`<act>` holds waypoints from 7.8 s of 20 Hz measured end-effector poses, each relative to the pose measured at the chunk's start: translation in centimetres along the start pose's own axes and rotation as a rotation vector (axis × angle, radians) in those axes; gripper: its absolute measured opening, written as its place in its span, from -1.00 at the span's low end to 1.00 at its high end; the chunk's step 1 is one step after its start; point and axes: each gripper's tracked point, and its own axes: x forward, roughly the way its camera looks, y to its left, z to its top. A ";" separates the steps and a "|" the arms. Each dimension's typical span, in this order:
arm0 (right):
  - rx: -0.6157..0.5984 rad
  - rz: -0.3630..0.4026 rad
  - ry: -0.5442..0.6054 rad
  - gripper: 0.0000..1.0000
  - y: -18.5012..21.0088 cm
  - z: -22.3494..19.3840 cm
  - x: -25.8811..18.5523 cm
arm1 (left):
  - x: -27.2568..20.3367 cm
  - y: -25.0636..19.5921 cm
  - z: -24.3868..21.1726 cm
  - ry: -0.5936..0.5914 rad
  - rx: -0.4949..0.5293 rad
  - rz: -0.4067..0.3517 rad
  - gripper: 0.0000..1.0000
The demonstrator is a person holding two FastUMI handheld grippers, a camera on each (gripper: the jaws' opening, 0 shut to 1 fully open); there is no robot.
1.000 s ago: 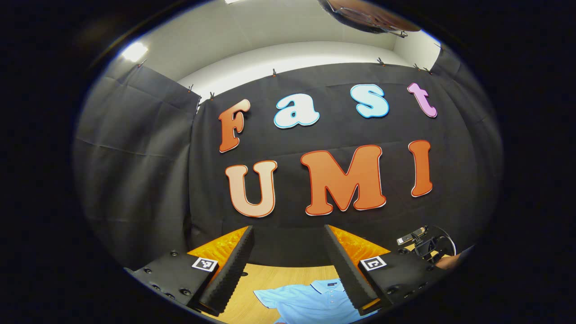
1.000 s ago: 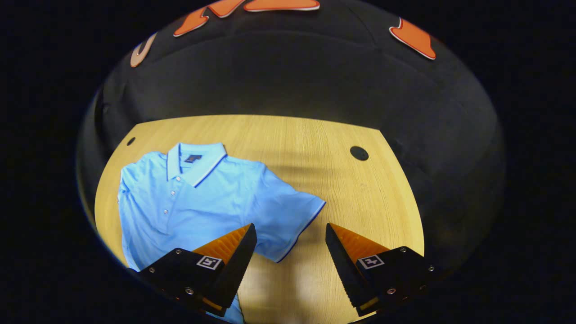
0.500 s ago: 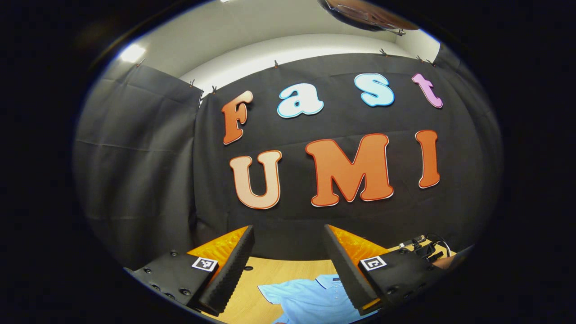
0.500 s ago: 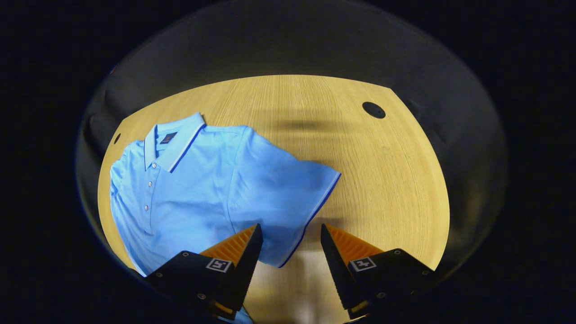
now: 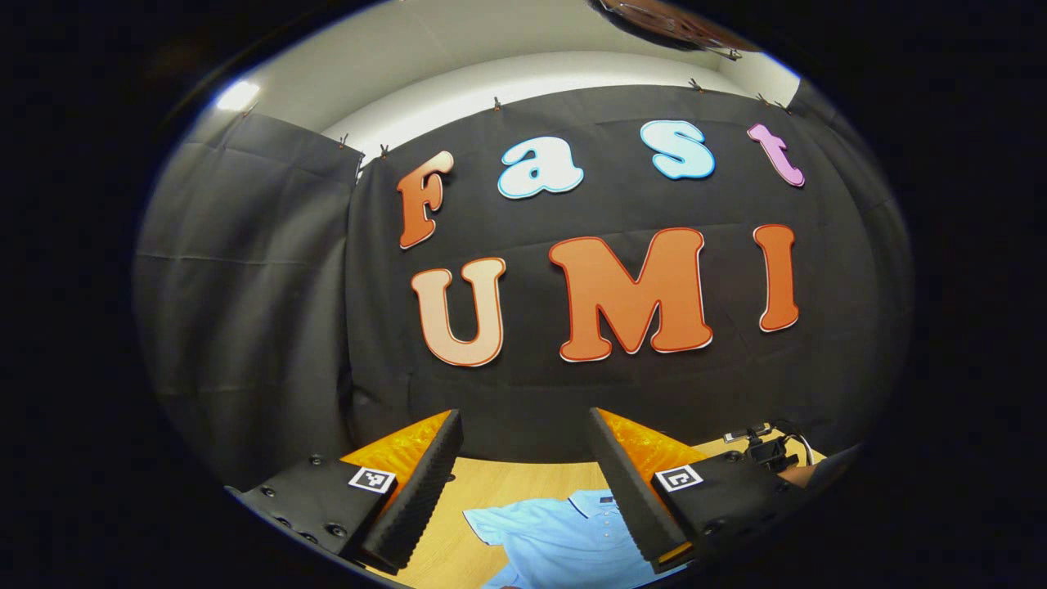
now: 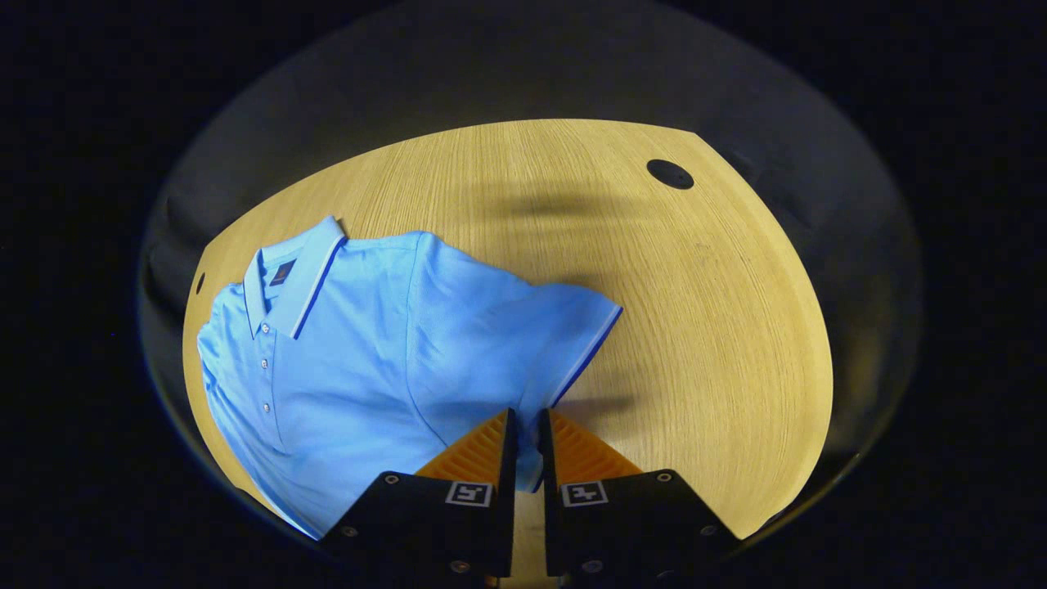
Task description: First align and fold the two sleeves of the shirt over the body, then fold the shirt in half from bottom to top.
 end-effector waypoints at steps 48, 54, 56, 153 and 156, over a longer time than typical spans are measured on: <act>-0.020 0.029 -0.517 0.87 8.1 -1.7 -20.5 | 16.3 10.8 -34.2 0.936 -0.279 -0.254 0.97; 0.075 -0.033 -0.535 0.87 5.7 -5.2 -21.3 | 17.6 10.0 -42.5 1.187 -0.273 -0.232 0.97; 0.102 -0.042 -0.546 0.89 5.3 -5.8 -21.7 | 17.7 9.5 -44.4 1.267 -0.297 -0.205 1.00; -0.015 0.225 -0.030 -0.92 5.4 -27.4 -16.7 | -14.2 4.1 -41.6 1.280 0.100 -0.460 -0.80; -0.031 0.251 -0.087 -0.92 6.2 -23.9 -18.1 | -10.7 3.7 -38.5 1.204 0.069 -0.479 -0.80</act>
